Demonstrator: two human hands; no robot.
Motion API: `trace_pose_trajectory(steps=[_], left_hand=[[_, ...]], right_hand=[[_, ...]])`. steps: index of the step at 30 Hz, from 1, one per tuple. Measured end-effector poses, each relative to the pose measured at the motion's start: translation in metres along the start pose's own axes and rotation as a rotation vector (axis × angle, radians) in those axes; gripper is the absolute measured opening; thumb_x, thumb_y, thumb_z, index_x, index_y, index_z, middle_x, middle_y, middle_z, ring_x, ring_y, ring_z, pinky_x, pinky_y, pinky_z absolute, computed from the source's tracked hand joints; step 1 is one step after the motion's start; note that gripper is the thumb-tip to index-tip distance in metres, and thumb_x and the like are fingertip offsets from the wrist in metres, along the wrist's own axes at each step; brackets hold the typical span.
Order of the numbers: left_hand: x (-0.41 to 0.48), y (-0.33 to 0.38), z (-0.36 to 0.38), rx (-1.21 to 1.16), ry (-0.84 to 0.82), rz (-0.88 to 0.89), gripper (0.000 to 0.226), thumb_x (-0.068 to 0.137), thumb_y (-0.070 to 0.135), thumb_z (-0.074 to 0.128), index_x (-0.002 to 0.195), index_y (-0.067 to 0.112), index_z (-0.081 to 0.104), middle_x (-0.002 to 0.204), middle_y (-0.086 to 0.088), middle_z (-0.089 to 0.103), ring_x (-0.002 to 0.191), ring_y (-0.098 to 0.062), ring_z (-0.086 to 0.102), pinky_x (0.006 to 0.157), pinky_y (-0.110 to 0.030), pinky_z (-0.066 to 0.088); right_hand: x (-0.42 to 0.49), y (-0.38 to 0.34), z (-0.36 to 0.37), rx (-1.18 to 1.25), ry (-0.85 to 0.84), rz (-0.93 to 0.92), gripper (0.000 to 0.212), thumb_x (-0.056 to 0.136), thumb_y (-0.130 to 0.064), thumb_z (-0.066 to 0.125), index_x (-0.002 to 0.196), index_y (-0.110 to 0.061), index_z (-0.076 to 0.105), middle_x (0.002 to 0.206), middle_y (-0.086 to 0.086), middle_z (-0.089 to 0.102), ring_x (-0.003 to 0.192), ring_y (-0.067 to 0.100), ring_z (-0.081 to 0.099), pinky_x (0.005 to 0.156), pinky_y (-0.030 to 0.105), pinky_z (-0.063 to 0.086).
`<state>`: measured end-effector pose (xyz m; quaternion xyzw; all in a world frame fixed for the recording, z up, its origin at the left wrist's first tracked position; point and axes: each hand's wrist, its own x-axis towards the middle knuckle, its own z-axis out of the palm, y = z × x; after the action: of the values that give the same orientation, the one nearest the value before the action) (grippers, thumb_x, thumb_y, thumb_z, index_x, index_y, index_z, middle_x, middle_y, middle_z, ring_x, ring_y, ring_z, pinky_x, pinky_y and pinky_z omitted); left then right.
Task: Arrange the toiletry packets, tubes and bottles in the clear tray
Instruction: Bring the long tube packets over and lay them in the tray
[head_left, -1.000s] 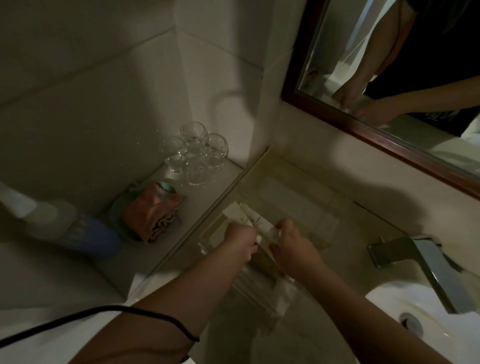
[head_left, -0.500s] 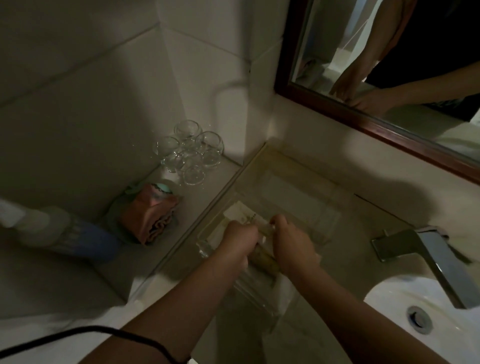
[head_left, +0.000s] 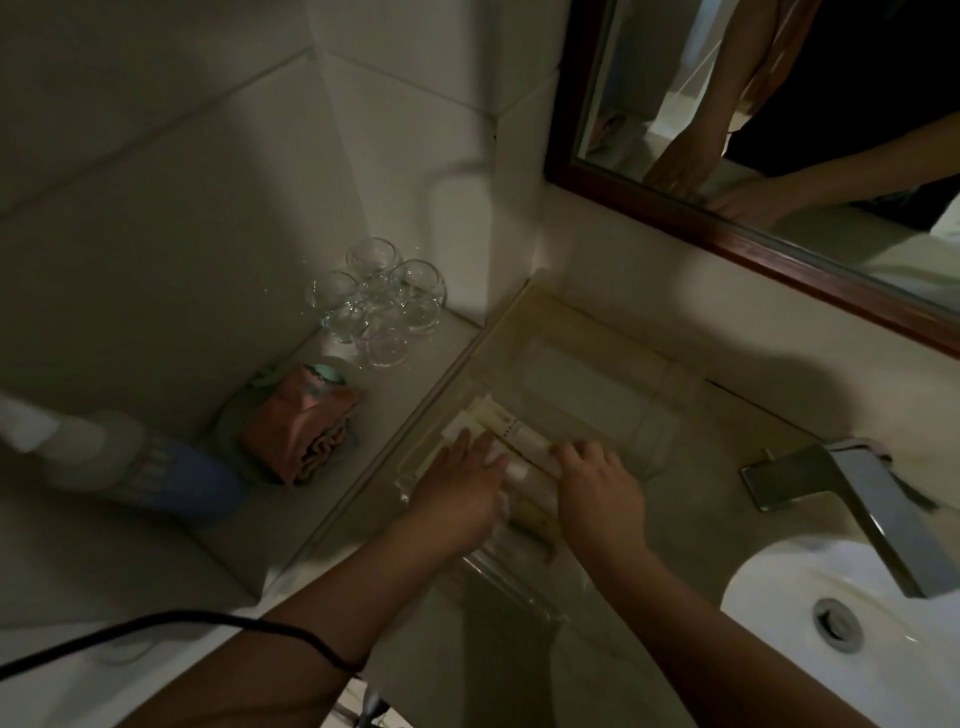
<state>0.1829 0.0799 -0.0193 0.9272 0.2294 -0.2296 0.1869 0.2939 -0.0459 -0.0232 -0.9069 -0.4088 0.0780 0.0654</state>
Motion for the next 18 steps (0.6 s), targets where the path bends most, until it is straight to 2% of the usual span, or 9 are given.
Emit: trace_pose_trajectory(steps=[3,7,11,14,18], left_hand=[[0.0,-0.003,0.001,-0.023,0.008,0.011,0.059,0.098,0.035,0.033,0.151,0.025,0.011,0.162,-0.007,-0.006,0.148,-0.029,-0.008,0.12,-0.046,0.008],[0.004,-0.008,0.006,-0.009,0.026,0.02,0.059,0.097,0.037,0.031,0.15,0.027,0.009,0.162,-0.006,-0.004,0.148,-0.028,-0.007,0.12,-0.048,0.006],[0.006,-0.007,0.009,0.011,0.035,0.019,0.061,0.096,0.041,0.032,0.15,0.027,0.008,0.162,-0.006,-0.004,0.148,-0.029,-0.006,0.12,-0.049,0.008],[0.007,-0.008,0.011,0.018,0.049,0.019,0.062,0.096,0.044,0.033,0.15,0.028,0.008,0.162,-0.005,-0.005,0.148,-0.029,-0.007,0.12,-0.049,0.008],[0.006,-0.006,0.009,-0.009,0.088,0.019,0.061,0.095,0.045,0.034,0.149,0.024,0.016,0.162,-0.008,0.003,0.148,-0.031,0.001,0.119,-0.049,0.011]], right_hand=[[0.006,0.002,0.002,0.046,-0.04,0.043,0.039,0.085,-0.007,0.056,0.12,-0.025,0.054,0.108,0.002,0.057,0.084,0.022,0.062,0.058,0.029,0.044],[0.014,0.0,0.005,0.072,-0.045,0.044,0.03,0.088,-0.01,0.05,0.115,-0.022,0.055,0.105,0.003,0.057,0.082,0.026,0.063,0.059,0.034,0.049],[0.023,-0.003,0.008,0.094,-0.043,0.048,0.02,0.09,-0.01,0.05,0.108,-0.018,0.056,0.103,0.005,0.058,0.083,0.027,0.062,0.058,0.031,0.042],[0.028,-0.006,0.009,0.128,-0.032,0.048,0.015,0.091,-0.011,0.05,0.104,-0.016,0.056,0.102,0.007,0.059,0.084,0.029,0.062,0.061,0.034,0.046],[0.02,-0.001,0.007,0.169,0.013,-0.005,0.018,0.088,-0.025,0.053,0.103,-0.018,0.06,0.099,0.003,0.059,0.087,0.024,0.06,0.066,0.035,0.049]])
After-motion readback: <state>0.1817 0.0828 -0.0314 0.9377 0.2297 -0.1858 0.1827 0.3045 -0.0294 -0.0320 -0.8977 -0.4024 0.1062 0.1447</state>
